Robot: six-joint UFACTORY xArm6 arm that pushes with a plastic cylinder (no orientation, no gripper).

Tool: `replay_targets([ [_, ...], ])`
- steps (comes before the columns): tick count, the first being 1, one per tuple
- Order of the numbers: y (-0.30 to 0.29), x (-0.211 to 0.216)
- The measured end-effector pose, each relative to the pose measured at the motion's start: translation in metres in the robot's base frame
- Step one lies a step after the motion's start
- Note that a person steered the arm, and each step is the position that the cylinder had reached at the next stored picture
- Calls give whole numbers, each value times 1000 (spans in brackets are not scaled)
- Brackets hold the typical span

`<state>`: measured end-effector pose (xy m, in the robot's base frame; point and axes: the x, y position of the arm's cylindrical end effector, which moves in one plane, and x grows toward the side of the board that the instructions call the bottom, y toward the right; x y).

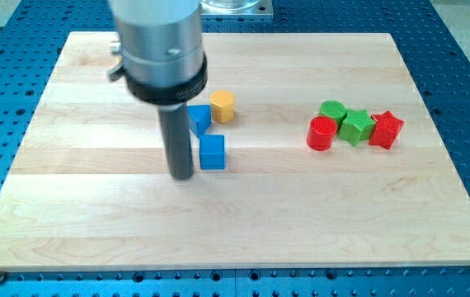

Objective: Slide the heart to the top left of the hexagon

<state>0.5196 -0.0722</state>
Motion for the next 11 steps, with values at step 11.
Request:
replay_targets([
  [11,-32,-216],
])
